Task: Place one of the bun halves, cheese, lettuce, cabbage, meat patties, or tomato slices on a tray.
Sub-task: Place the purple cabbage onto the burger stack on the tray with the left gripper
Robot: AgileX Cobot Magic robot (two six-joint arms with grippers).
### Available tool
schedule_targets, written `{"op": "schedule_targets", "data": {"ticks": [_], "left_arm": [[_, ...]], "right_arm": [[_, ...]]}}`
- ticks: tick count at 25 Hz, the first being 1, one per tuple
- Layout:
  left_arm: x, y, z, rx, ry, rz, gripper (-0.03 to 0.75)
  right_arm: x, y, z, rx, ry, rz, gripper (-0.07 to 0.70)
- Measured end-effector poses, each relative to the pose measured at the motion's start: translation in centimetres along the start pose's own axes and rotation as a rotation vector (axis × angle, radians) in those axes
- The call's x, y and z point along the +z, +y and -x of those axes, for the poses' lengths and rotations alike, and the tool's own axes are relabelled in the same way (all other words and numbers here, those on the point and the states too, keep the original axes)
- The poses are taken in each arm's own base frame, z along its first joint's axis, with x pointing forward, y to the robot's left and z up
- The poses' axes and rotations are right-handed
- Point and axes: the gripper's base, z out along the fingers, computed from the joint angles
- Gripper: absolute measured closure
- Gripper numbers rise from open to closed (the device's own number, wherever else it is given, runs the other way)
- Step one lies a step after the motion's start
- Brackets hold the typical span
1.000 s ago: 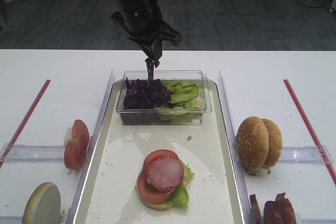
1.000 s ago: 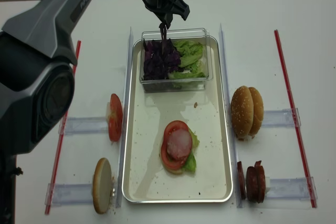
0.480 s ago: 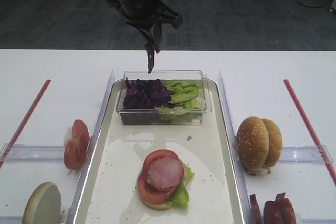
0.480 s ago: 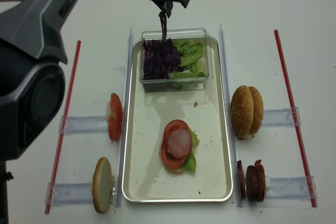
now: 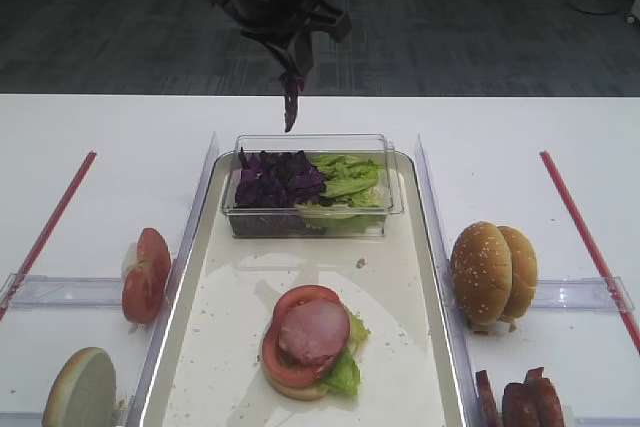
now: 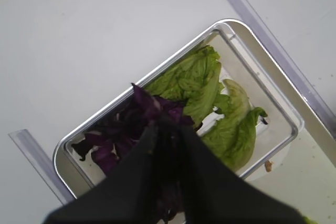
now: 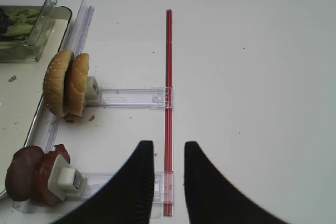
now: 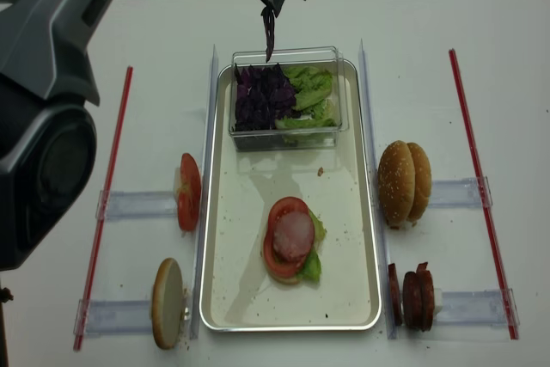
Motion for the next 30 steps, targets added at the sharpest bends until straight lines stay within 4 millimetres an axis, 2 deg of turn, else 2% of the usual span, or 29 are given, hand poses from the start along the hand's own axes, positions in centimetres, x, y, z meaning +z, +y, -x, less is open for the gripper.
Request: {"op": "schedule_targets", "data": {"ticks": [7, 14, 24, 30], "left_arm": [[-0.5, -0.1, -0.1, -0.002, -0.003, -0.006, 0.655], [-1.0, -0.6, -1.5, -0.001, 0.041, -0.015, 0.655], [-2.1, -4.2, -3.7, 0.063, 0.095, -0.051, 0.655], [-3.0, -6.6, -6.0, 0.109, 0.144, -0.076, 0.655]], "right_arm": [[0.0, 0.0, 0.0, 0.0, 0.0, 0.0, 0.438], [0.0, 0.0, 0.0, 0.0, 0.0, 0.0, 0.438], [0.0, 0.0, 0.0, 0.0, 0.0, 0.0, 0.438], [0.0, 0.0, 0.0, 0.0, 0.0, 0.0, 0.438]]}}
